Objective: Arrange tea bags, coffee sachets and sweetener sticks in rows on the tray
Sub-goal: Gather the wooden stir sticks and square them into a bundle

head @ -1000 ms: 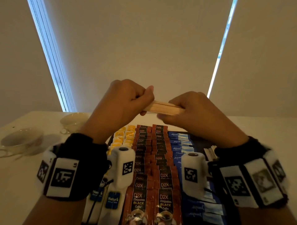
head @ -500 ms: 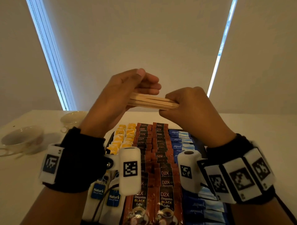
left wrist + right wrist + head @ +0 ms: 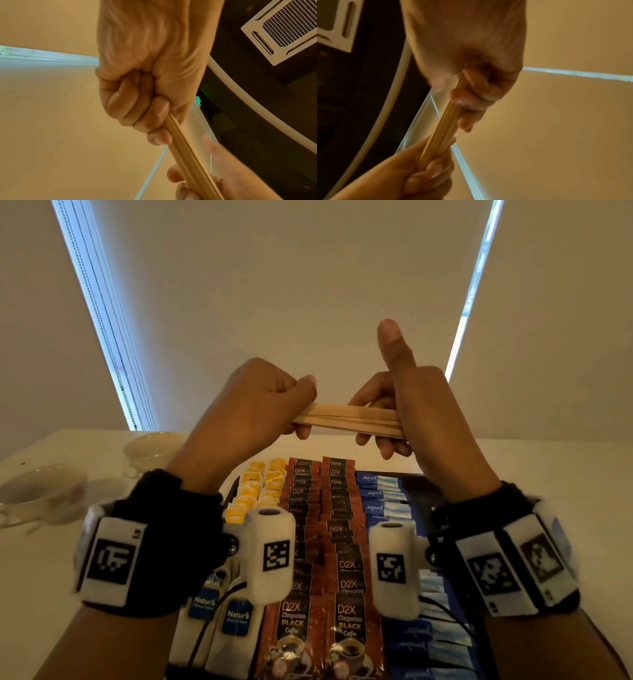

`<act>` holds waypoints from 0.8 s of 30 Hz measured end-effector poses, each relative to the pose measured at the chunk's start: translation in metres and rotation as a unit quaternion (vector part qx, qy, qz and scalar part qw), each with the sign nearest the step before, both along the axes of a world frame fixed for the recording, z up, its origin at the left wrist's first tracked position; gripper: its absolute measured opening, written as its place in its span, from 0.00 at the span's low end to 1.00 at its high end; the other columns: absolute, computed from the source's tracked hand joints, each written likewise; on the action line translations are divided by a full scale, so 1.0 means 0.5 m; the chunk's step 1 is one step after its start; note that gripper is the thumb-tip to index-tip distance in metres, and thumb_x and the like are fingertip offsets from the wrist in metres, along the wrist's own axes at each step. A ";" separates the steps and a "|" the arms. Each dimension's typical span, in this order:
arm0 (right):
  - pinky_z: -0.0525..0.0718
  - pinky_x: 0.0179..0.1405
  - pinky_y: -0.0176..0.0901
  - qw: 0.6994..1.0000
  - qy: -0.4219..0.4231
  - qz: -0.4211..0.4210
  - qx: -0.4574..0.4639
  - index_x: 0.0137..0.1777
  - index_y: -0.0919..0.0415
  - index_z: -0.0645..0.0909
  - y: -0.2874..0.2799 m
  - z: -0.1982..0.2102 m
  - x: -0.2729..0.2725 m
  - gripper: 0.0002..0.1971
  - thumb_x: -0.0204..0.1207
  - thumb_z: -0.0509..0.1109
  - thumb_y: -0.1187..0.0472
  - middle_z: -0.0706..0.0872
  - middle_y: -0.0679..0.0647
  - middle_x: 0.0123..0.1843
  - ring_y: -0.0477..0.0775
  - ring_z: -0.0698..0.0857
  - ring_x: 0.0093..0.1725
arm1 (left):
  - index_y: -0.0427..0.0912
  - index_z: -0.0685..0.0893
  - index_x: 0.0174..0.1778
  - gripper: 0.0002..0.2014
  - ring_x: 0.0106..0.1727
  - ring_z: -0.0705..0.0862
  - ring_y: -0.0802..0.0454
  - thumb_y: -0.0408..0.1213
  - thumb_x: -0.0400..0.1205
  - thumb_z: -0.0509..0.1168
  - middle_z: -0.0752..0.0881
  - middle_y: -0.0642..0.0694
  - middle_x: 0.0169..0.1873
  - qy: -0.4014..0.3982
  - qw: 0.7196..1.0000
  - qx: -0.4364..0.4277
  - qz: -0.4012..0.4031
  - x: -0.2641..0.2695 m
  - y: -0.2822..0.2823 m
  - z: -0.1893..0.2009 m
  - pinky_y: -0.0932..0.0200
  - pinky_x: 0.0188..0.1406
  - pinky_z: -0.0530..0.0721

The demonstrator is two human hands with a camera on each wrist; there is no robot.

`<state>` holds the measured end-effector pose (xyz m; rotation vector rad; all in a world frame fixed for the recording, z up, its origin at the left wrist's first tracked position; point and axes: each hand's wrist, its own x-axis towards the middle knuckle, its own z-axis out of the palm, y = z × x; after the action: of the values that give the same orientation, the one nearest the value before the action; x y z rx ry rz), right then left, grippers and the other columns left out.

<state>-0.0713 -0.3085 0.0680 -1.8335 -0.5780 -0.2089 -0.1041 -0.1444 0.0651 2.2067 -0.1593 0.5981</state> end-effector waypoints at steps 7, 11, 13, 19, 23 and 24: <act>0.81 0.23 0.33 0.976 0.148 -0.022 0.155 0.33 0.61 0.85 -0.007 0.002 -0.001 0.24 0.81 0.60 0.45 0.88 0.53 0.27 0.47 0.84 0.22 | 0.48 0.84 0.23 0.24 0.32 0.83 0.49 0.46 0.86 0.57 0.84 0.41 0.24 -0.093 0.995 0.031 -0.010 -0.002 -0.011 -0.002 0.68 0.37 0.80; 0.84 0.37 0.39 0.964 0.163 0.045 0.207 0.35 0.60 0.87 -0.006 0.005 -0.010 0.21 0.80 0.62 0.47 0.89 0.52 0.33 0.44 0.87 0.31 | 0.47 0.84 0.22 0.25 0.30 0.81 0.45 0.45 0.86 0.57 0.82 0.37 0.22 -0.117 0.992 0.039 -0.022 -0.003 -0.019 -0.006 0.69 0.34 0.77; 0.85 0.34 0.38 0.949 0.177 0.080 0.250 0.35 0.62 0.87 -0.008 0.006 -0.014 0.21 0.80 0.62 0.49 0.89 0.54 0.32 0.46 0.87 0.31 | 0.47 0.84 0.22 0.25 0.29 0.80 0.44 0.43 0.86 0.58 0.81 0.36 0.20 -0.131 0.990 0.046 -0.022 -0.004 -0.024 -0.007 0.72 0.30 0.74; 0.86 0.34 0.41 0.991 0.073 0.062 0.090 0.40 0.64 0.88 -0.015 0.011 -0.012 0.22 0.79 0.63 0.45 0.90 0.55 0.33 0.50 0.88 0.31 | 0.47 0.84 0.23 0.24 0.27 0.81 0.51 0.45 0.86 0.59 0.80 0.41 0.18 -0.129 0.991 0.036 -0.017 -0.006 -0.021 -0.006 0.78 0.29 0.74; 0.85 0.29 0.42 0.975 -0.077 0.067 -0.196 0.41 0.61 0.87 -0.023 0.012 -0.027 0.22 0.77 0.64 0.41 0.86 0.54 0.27 0.50 0.84 0.24 | 0.47 0.83 0.23 0.22 0.21 0.79 0.61 0.44 0.85 0.59 0.82 0.52 0.19 -0.124 0.992 0.035 -0.011 -0.015 0.002 0.008 0.80 0.25 0.72; 0.84 0.32 0.44 0.960 -0.125 0.046 -0.245 0.43 0.60 0.86 -0.023 0.012 -0.030 0.23 0.78 0.62 0.40 0.84 0.52 0.28 0.50 0.83 0.26 | 0.46 0.83 0.24 0.22 0.21 0.79 0.61 0.44 0.85 0.59 0.81 0.51 0.18 -0.124 0.992 0.036 -0.012 -0.017 0.007 0.008 0.79 0.26 0.72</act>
<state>-0.0862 -0.3199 0.0739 -2.2688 -0.9566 -0.2520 -0.1124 -0.1408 0.0692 2.1900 -0.3394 0.8638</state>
